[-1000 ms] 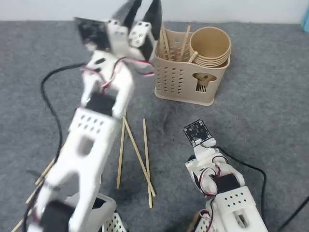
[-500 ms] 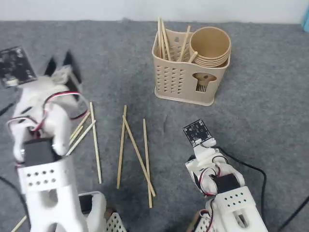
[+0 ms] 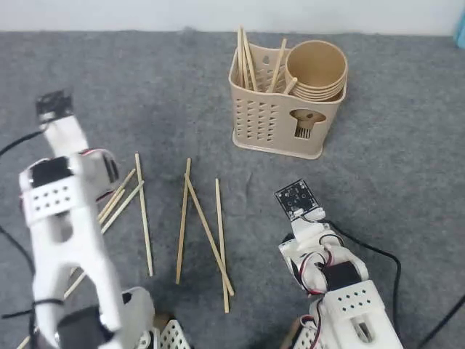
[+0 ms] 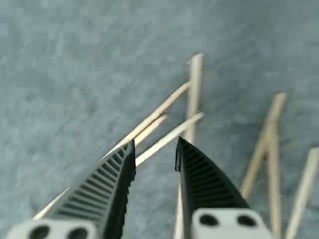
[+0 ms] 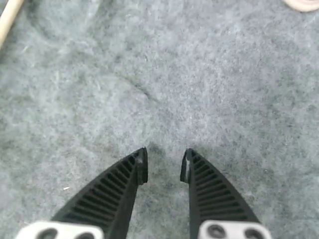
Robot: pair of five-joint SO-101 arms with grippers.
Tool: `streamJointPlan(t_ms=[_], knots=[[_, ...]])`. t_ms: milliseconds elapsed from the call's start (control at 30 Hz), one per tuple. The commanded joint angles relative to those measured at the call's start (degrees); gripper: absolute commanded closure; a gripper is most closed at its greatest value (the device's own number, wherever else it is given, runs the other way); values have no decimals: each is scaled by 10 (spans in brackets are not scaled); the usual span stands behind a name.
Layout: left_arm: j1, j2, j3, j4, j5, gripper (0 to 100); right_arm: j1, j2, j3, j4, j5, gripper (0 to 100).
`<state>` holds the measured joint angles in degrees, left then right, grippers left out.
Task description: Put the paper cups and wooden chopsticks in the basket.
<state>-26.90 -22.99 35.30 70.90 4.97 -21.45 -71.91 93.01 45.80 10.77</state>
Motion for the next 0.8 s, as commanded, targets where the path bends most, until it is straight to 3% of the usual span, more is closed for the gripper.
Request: streamJointPlan(t_ms=[0,300,500,767], knots=[[-81,40,-1,28,-71,878,2,-9,-5,-8,6,876],[-261,47,-1,187,-384,878,2,-9,-5,-8,6,876],[-325,51,15,223,-426,874,1,-9,-5,-8,6,876],[-308,47,148,65,-424,873,1,-9,-5,-8,6,876]])
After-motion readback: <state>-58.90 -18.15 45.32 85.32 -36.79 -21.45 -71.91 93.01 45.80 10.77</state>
